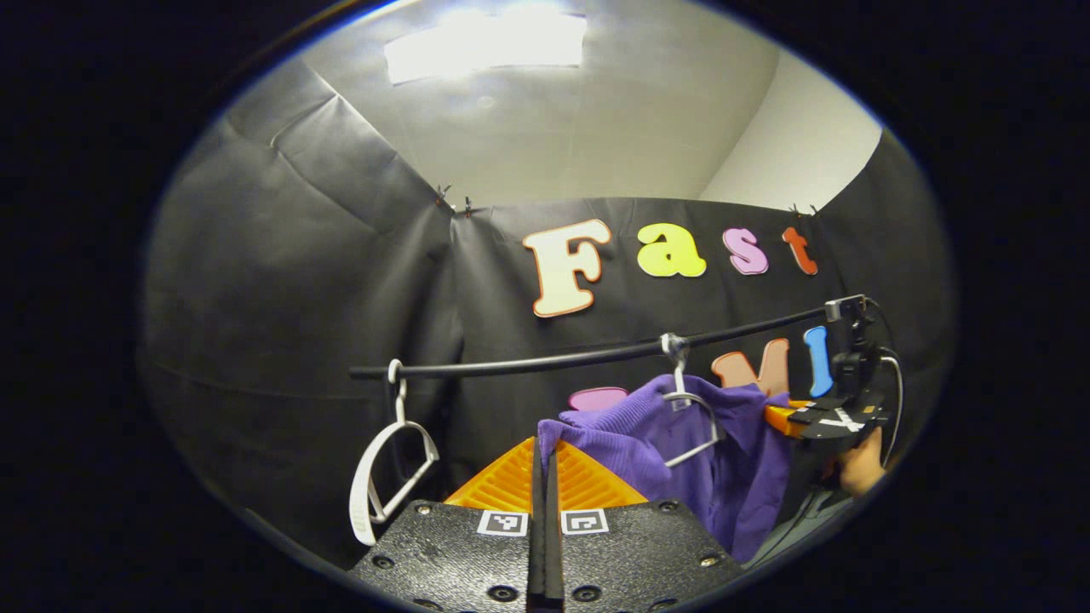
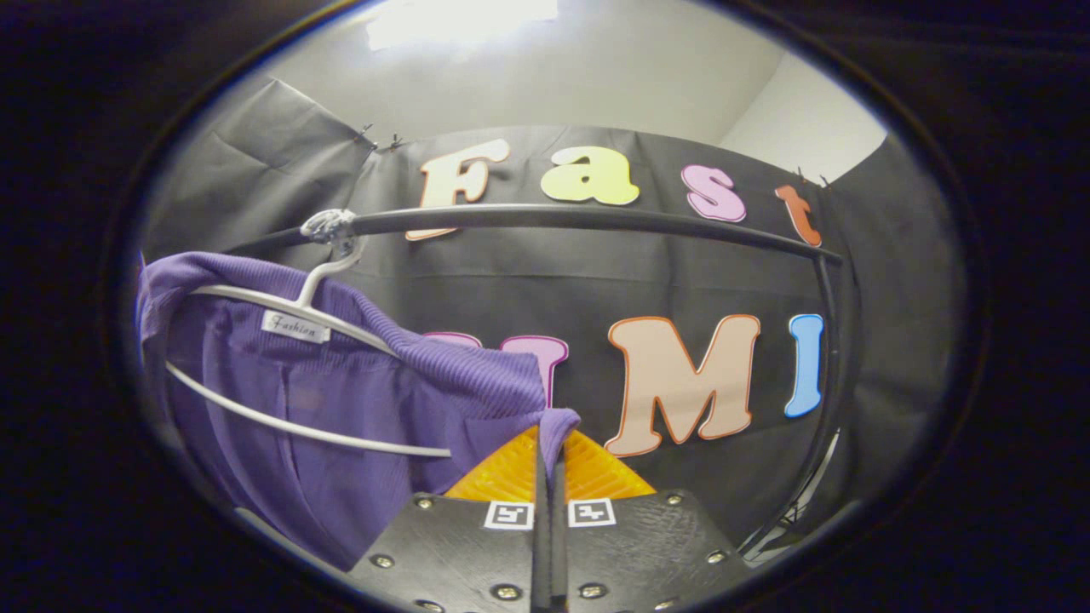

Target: Grasp the clothes on the hanger with both hands and then place them into the laundry hamper below.

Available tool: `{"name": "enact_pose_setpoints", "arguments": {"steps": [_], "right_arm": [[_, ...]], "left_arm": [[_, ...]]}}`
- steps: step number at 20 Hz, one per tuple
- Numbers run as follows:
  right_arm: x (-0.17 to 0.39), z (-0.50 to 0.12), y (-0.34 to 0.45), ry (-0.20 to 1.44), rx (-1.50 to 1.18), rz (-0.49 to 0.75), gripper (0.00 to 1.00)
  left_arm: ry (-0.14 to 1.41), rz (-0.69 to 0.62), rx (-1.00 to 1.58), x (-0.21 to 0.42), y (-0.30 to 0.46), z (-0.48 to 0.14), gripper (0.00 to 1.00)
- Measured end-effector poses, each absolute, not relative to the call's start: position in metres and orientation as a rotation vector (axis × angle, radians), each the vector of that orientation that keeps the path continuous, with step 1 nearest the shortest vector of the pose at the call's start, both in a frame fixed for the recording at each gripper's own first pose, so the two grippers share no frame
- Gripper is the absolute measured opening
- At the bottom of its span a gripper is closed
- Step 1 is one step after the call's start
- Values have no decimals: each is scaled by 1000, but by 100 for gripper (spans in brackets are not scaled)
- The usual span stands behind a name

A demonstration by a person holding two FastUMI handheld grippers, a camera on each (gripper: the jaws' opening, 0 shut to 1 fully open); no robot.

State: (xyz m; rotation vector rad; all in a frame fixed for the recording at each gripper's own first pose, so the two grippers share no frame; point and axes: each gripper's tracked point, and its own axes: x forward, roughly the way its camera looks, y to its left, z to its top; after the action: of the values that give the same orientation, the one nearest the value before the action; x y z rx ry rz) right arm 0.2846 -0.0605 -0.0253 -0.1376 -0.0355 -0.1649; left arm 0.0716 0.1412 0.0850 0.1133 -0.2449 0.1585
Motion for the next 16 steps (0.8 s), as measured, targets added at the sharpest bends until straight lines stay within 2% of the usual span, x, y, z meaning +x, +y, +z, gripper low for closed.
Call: {"name": "enact_pose_setpoints", "arguments": {"steps": [7,16], "right_arm": [[315,-17,-66,-41,-139,-172,1],[355,14,-73,-179,-294,-223,0]], "left_arm": [[-311,277,205,109,168,115,0],[-354,318,279,132,177,129,0]]}}
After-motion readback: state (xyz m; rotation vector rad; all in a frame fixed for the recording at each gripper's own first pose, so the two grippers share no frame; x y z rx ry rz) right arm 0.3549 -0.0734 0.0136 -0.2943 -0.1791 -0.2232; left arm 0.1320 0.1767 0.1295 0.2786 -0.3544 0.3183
